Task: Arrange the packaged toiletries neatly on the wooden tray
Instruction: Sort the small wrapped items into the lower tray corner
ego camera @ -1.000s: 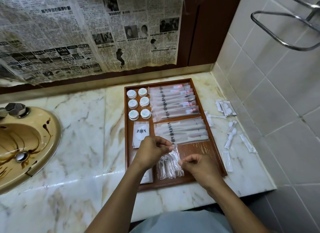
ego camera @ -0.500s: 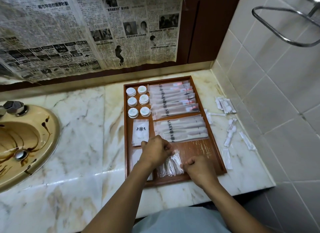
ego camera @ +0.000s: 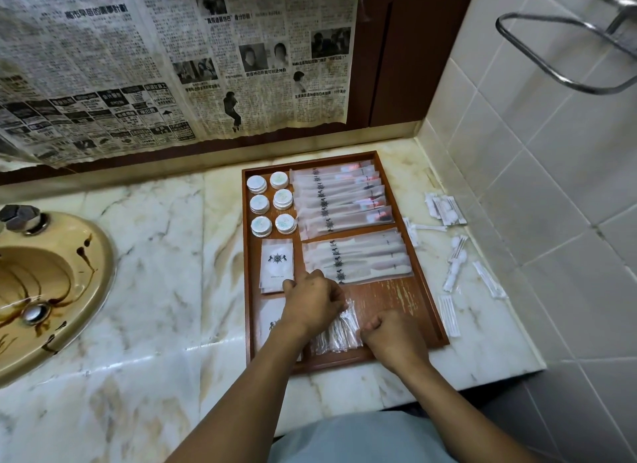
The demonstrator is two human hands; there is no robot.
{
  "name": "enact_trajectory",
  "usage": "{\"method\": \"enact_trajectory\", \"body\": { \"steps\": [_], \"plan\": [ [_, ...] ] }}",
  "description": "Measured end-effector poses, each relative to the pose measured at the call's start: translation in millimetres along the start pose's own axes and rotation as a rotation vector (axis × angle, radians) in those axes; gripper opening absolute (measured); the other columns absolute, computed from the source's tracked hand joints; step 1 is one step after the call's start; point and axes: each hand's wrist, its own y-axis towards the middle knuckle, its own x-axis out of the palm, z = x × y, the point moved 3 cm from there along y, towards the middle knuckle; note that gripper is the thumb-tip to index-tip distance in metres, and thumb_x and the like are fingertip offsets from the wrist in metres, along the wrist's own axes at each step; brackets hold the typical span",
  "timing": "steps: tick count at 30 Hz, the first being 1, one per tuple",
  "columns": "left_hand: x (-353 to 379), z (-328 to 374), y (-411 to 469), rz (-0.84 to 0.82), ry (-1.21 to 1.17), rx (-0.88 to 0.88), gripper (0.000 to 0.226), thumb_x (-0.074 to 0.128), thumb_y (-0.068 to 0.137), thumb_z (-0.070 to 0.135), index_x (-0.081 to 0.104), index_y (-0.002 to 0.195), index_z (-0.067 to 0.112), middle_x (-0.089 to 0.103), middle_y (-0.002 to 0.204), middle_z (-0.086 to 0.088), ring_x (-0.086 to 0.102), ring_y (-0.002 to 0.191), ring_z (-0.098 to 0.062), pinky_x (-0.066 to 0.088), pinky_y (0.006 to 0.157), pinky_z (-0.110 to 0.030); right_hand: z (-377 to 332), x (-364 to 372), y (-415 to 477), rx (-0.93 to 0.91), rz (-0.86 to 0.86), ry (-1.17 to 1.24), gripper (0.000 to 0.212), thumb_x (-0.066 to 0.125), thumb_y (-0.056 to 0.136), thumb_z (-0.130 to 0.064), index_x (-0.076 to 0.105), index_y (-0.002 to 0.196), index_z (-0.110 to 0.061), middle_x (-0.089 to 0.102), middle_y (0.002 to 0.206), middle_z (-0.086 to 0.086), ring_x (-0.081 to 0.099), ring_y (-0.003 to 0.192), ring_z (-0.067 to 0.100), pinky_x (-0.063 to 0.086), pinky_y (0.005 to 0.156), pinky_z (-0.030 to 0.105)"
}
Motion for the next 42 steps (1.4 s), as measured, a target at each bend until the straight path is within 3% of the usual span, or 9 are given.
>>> {"method": "enact_trajectory", "body": {
  "steps": [4, 8, 12, 16, 23, 42],
  "plan": [
    [-9.7, -1.4, -5.3, 0.047, 0.004, 0.013, 0.016, 0.071, 0.088, 0.045, 0.074, 0.101, 0.037, 0.060, 0.106, 0.011, 0.049, 0.114, -0.014, 0.027, 0.087, -0.040, 1.3, -0.4, 1.2, -0.010, 0.008, 0.023, 0.019, 0.079, 0.080, -0.030, 0.068, 0.066, -0.023, 0.069, 0.069, -0.013, 0.065, 0.068, 0.004, 0.059, 0.069, 0.033],
    [-24.0, -15.7, -20.6, 0.118, 0.066, -0.006, 0.014, 0.070, 0.089, 0.040, 0.076, 0.102, 0.037, 0.060, 0.109, 0.010, 0.049, 0.114, -0.016, 0.036, 0.095, -0.045, 1.8, -0.5, 2.7, -0.040, 0.023, 0.053, 0.016, 0.080, 0.081, -0.034, 0.071, 0.073, -0.024, 0.070, 0.072, -0.013, 0.066, 0.068, 0.004, 0.059, 0.068, 0.032],
    [-33.0, -21.5, -35.6, 0.081, 0.248, -0.046, 0.022, 0.065, 0.092, 0.038, 0.074, 0.112, 0.037, 0.058, 0.115, 0.007, 0.046, 0.120, -0.019, 0.029, 0.096, -0.043, 2.1, 2.6, 6.9, -0.050, 0.024, 0.067, 0.017, 0.081, 0.080, -0.038, 0.073, 0.079, -0.023, 0.070, 0.074, -0.013, 0.066, 0.070, 0.005, 0.059, 0.070, 0.032],
    [-33.0, -17.8, -37.8, 0.045, 0.332, -0.036, 0.030, 0.066, 0.090, 0.042, 0.072, 0.118, 0.037, 0.057, 0.119, 0.006, 0.045, 0.122, -0.022, 0.029, 0.098, -0.045, 0.2, 5.1, 9.3, -0.058, 0.041, 0.042, 0.021, 0.080, 0.081, -0.040, 0.072, 0.072, -0.024, 0.070, 0.071, -0.014, 0.065, 0.067, 0.004, 0.057, 0.065, 0.029],
    [-27.7, -14.8, -36.2, 0.041, 0.373, -0.015, 0.031, 0.069, 0.088, 0.042, 0.072, 0.117, 0.031, 0.058, 0.119, 0.003, 0.045, 0.120, -0.024, 0.029, 0.098, -0.046, -2.4, 9.7, 11.3, -0.074, 0.044, 0.024, 0.026, 0.081, 0.082, -0.036, 0.066, 0.063, -0.025, 0.068, 0.065, -0.014, 0.065, 0.064, 0.004, 0.057, 0.065, 0.028],
    [-26.6, -22.3, -34.7, 0.074, 0.296, -0.028, 0.029, 0.068, 0.089, 0.044, 0.072, 0.116, 0.035, 0.058, 0.115, 0.007, 0.046, 0.120, -0.021, 0.027, 0.097, -0.044, -4.0, 11.7, 15.1, -0.065, 0.039, 0.017, 0.026, 0.082, 0.079, -0.037, 0.069, 0.062, -0.022, 0.070, 0.068, -0.013, 0.066, 0.067, 0.005, 0.057, 0.067, 0.028]
  ]
}}
